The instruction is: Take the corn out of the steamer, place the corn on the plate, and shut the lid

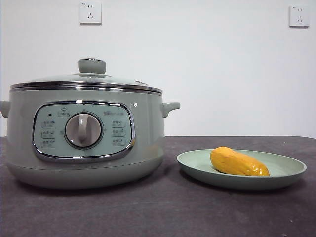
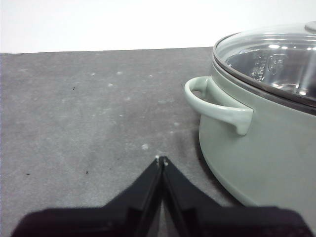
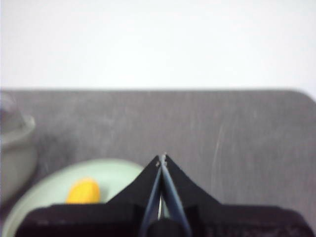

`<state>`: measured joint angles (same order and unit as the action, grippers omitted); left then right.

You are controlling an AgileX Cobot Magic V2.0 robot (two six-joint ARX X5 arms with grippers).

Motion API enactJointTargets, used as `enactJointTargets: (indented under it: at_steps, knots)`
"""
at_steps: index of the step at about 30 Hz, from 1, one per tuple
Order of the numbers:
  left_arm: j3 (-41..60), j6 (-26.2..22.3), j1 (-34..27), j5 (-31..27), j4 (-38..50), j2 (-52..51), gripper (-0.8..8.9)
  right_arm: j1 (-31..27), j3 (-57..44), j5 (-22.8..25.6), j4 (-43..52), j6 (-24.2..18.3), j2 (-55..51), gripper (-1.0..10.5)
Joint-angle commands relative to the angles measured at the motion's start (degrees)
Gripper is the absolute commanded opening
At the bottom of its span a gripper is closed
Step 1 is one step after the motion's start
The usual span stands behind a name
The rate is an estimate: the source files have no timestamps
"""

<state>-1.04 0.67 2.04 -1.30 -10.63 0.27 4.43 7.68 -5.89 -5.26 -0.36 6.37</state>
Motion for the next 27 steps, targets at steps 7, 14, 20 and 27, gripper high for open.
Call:
enactJointTargets:
  at_steps: [7,14,20,27]
  knots:
    - [0.8,0.3,-0.1,-0.1,0.1,-0.1,-0.03,-0.2,-7.4,0.0,-1.7,-1.0,-4.2,0.0]
    - [0.8,0.3,-0.1,-0.1,0.1,-0.1,-0.03,-0.2,-7.4,0.0,-5.0,0.3,-5.7,0.0]
    - [0.8,0.3,-0.1,-0.1,0.1,-0.1,-0.03,-0.2,-7.4,0.3,-4.8,0.9,-5.1,0.0]
    - [0.8,0.3,-0.1,-0.1,0.1,-0.1,-0.03,-0.2,-7.4,0.3,-4.8,0.9,-5.1,0.0]
